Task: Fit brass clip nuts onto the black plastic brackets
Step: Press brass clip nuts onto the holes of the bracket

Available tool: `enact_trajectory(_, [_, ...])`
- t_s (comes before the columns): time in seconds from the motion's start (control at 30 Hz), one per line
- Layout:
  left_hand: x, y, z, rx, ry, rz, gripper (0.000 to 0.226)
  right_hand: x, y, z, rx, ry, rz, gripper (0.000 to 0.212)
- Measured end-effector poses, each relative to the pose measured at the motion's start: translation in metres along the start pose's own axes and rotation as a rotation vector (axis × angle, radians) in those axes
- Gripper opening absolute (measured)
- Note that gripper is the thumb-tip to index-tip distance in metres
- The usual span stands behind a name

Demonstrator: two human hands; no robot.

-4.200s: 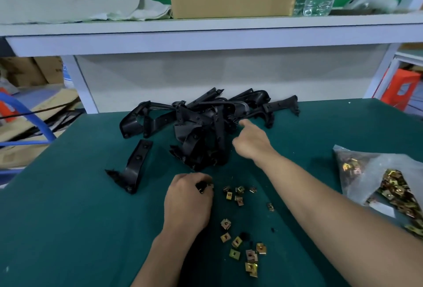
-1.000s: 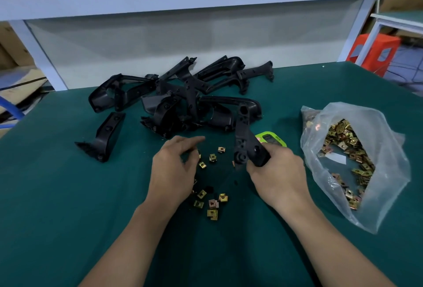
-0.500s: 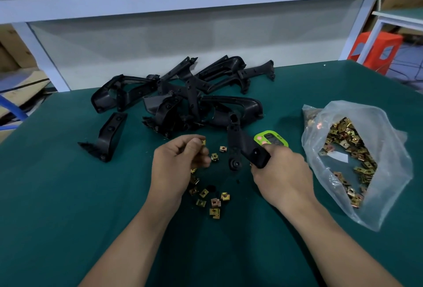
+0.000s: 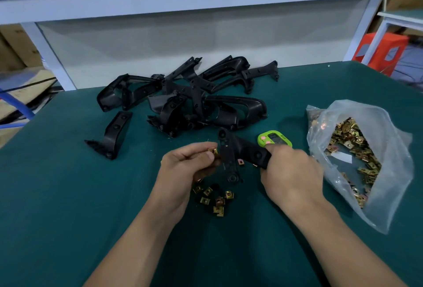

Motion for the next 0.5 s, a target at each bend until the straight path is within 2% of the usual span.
enact_trajectory(0.17, [-0.0002, 0.0017, -0.0003, 0.116, -0.047, -0.027, 0.018, 0.0018, -0.0047, -0.0053, 0.051, -0.020, -0.007, 0.025])
enact_trajectory(0.4, [-0.0014, 0.0005, -0.0027, 0.080, -0.037, -0.035, 0.027, 0.0035, -0.0057, -0.0066, 0.071, -0.020, -0.024, 0.026])
enact_trajectory(0.5, [-0.0008, 0.0001, -0.0018, 0.079, -0.036, -0.045, 0.023, 0.0043, -0.0046, -0.0093, 0.099, -0.039, -0.034, 0.028])
Point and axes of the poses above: each hand's wrist, its own x-axis away from the middle knuckle, its own y-axis out of the palm, z = x × y, the point moved 7 cm from there along -x, towards the middle knuckle, and after that the axes turned 6 degrees about -x, right-handed, at the moved point
